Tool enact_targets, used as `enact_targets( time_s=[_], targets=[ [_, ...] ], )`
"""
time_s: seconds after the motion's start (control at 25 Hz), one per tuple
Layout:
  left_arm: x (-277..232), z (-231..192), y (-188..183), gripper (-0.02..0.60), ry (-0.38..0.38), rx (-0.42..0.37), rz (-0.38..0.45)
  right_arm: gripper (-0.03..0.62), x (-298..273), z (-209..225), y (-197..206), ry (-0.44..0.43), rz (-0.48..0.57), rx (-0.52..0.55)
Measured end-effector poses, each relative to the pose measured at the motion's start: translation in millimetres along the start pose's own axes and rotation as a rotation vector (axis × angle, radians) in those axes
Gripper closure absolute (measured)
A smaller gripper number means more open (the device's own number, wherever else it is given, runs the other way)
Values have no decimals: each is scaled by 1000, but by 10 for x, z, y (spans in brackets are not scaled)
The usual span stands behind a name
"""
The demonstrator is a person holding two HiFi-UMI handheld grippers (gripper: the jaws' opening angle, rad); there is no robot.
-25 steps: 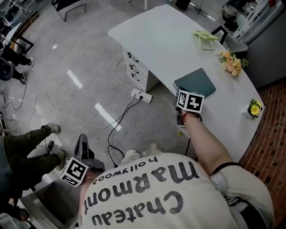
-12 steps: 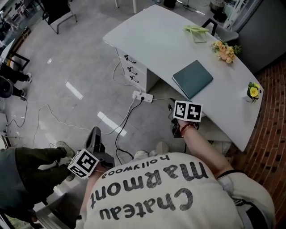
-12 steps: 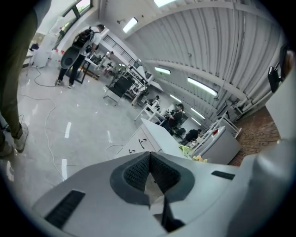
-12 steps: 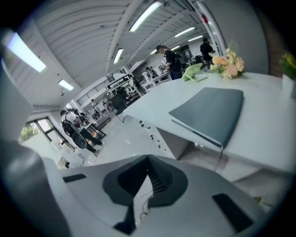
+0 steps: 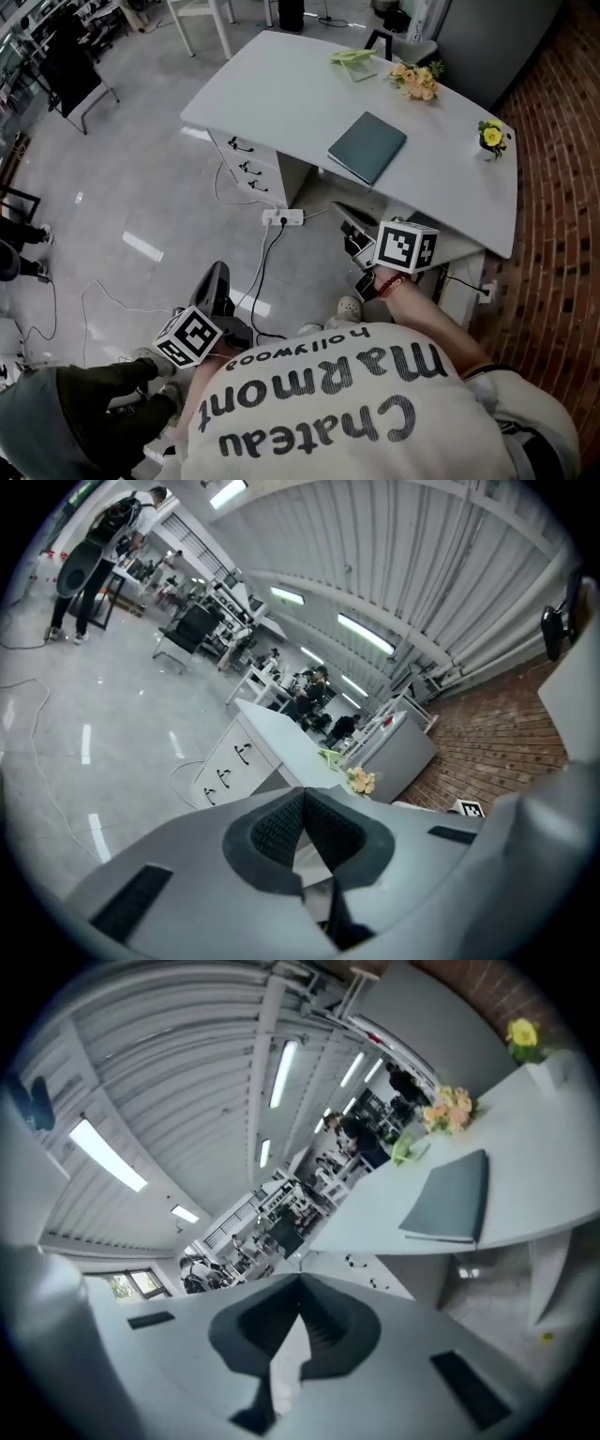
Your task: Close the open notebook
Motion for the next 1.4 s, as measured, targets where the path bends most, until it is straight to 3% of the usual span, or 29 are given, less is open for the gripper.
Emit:
enact_targets(
  time_s=[0.2,0.44,0.64,0.84,1.16,1.4],
  targets=[
    [23,199,22,580,105,-60,-26,591,546,-309,-234,80,221,163],
    [-63,495,119,580,197,-94,-55,591,1204,-322,-340,266,338,237],
    [-89,835,240,580,241,-141,-64,591,1571,-202,-332,360,336,264],
    [-71,1216,427,580,253,-214,-43,591,1845,-149,-357,398,261,323],
    [-25,1504,893,580,262,-163,-95,591,2420,-54,-358,460,222,361],
    [5,1650,1015,580,261,-179,-100,591,2667,44,-305,492,217,364]
  ],
)
Point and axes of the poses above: the fingertips, and each gripper's own axes: x backward along the fingers, z to its right, y out of its underside, the point moved 4 cm from there along x, backward along the fingers, and after that the axes turned 10 degrees about -y, right-handed, at the moved point
